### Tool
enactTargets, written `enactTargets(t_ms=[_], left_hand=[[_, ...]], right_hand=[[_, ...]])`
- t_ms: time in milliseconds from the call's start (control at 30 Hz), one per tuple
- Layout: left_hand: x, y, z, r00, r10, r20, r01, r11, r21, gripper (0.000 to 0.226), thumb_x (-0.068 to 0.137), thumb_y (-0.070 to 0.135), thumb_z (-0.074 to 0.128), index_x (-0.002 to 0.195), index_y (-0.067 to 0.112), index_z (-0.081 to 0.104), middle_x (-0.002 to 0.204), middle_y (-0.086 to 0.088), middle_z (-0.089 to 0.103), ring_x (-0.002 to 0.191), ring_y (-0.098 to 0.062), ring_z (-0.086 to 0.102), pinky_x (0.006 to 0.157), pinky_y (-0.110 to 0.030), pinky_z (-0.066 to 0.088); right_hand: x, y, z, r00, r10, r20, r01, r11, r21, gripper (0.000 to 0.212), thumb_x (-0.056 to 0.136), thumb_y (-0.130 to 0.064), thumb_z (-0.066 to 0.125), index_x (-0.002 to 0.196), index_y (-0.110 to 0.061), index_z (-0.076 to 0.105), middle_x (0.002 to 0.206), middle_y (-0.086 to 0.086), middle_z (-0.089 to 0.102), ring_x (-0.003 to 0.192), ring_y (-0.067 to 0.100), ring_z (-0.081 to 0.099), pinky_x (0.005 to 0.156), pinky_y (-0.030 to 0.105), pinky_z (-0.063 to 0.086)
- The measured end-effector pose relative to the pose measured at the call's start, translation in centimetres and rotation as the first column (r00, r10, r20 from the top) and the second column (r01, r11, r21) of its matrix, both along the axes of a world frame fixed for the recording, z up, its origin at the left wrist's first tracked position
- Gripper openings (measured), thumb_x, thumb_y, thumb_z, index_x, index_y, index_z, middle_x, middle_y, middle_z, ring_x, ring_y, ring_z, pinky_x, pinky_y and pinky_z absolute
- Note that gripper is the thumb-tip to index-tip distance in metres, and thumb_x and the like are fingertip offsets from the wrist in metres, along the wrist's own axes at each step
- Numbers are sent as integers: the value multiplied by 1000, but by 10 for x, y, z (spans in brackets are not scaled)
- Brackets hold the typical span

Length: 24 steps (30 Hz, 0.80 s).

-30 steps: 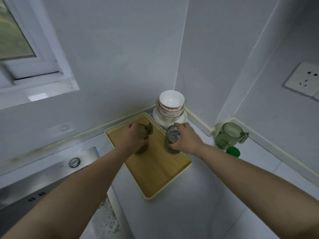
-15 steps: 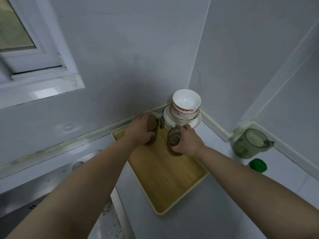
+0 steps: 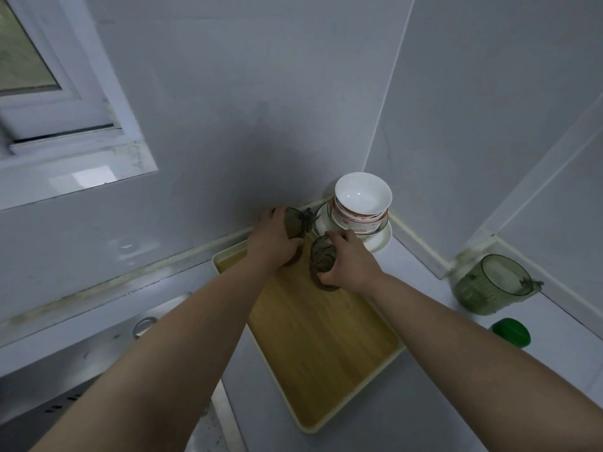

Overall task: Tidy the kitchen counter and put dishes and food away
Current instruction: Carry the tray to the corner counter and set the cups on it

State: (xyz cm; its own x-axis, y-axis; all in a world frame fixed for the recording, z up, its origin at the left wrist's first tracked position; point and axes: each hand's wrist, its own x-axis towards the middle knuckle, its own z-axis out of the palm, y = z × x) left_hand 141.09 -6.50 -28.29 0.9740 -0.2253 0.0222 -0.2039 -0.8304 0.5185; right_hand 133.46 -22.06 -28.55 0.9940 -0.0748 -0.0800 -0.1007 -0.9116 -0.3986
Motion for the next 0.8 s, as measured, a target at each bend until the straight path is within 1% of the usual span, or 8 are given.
enactTargets(t_ms=[100,267,333,400,433,533,633,800], left_hand=[[7,-1,-2,999,-11,-53,7,998,-62,82,77,35,75,143,19,29,145,-8,29,130,-30,36,104,-42,39],[14,10,-3,986,-73,-152,56,992,-115,92,73,12,76,147,16,22,150,-10,23,135,-30,32,107,-38,35],[18,15,-3,976,-86,-202,47,980,-193,100,69,9,79,149,15,20,149,-12,28,135,-30,34,109,-39,36],[20,17,-2,970,-86,-229,29,970,-242,104,67,7,81,150,13,17,147,-12,34,135,-31,35,108,-40,37],[20,17,-2,969,-84,-234,22,967,-254,101,69,5,80,149,10,18,146,-12,36,134,-31,36,107,-37,37],[19,13,-4,972,-98,-214,28,951,-309,86,70,-2,77,143,7,31,139,-12,45,130,-29,43,102,-34,38],[19,11,-8,976,-104,-191,33,938,-344,83,69,-1,78,140,10,36,136,-9,49,127,-25,46,103,-33,39],[22,10,-16,975,-109,-195,27,924,-382,89,68,-1,78,143,14,32,137,-9,49,127,-26,47,105,-42,41]], right_hand=[[6,1,-1,1000,10,5,-10,1000,10,95,67,-44,76,146,-19,29,137,9,35,126,28,39,98,36,46],[6,-5,-3,999,45,-29,-44,997,59,101,69,-46,76,149,-21,21,147,8,25,135,27,29,106,38,40],[5,-10,-1,999,34,-43,-29,992,119,107,66,-44,80,150,-19,18,151,6,19,138,25,26,109,37,37],[6,-14,0,999,16,-49,-6,981,195,109,62,-41,83,149,-17,21,149,6,24,136,23,29,109,35,37],[6,-15,-1,999,11,-46,0,974,227,108,59,-40,84,146,-17,26,146,6,30,133,23,34,108,36,39],[9,-15,-5,999,-17,-47,28,968,251,101,50,-43,84,136,-17,39,136,6,44,124,23,44,102,39,46],[11,-14,-6,1000,-19,-25,25,968,251,97,52,-40,85,135,-15,42,136,7,43,123,23,44,102,38,45],[17,-11,-10,999,-40,-19,43,969,245,101,56,-38,85,141,-12,37,140,6,38,127,23,41,104,35,42]])
